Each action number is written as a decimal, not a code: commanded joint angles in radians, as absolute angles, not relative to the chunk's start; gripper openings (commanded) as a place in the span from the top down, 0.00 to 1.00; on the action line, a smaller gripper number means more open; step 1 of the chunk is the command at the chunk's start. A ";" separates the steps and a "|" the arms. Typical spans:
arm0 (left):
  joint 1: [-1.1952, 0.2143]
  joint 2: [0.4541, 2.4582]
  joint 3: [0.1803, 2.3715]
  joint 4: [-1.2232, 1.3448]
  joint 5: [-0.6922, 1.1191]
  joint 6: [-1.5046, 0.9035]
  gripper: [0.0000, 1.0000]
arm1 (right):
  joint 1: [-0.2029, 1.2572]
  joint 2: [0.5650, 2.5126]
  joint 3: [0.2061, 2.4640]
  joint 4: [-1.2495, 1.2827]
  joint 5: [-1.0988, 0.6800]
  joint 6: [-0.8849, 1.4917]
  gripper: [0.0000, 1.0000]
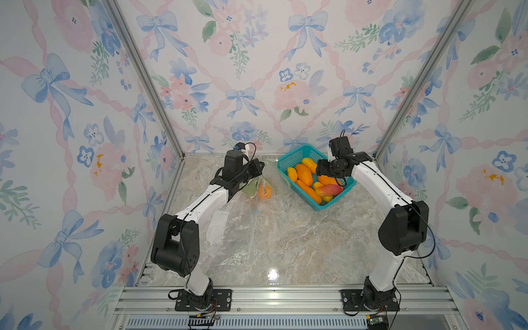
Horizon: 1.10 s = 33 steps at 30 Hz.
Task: Place the mango in a zip-top bag and seal the zipper
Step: Pick up the mango from the basket.
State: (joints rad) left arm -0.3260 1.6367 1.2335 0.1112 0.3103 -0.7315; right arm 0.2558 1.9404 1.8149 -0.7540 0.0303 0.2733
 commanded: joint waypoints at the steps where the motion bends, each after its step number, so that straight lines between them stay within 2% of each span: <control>1: -0.330 1.610 1.221 0.138 0.301 -0.702 1.00 | 0.229 2.068 1.946 -0.820 0.003 0.166 0.30; 5: -0.331 1.606 1.218 0.137 0.299 -0.699 1.00 | 0.211 2.235 2.156 -0.875 -0.003 0.093 0.35; 12: -0.331 1.622 1.224 0.138 0.308 -0.695 1.00 | 0.201 2.426 2.399 -0.930 0.002 0.012 0.35; 33: -0.330 1.601 1.213 0.138 0.322 -0.696 1.00 | 0.201 2.577 2.442 -0.754 -0.002 -0.003 0.39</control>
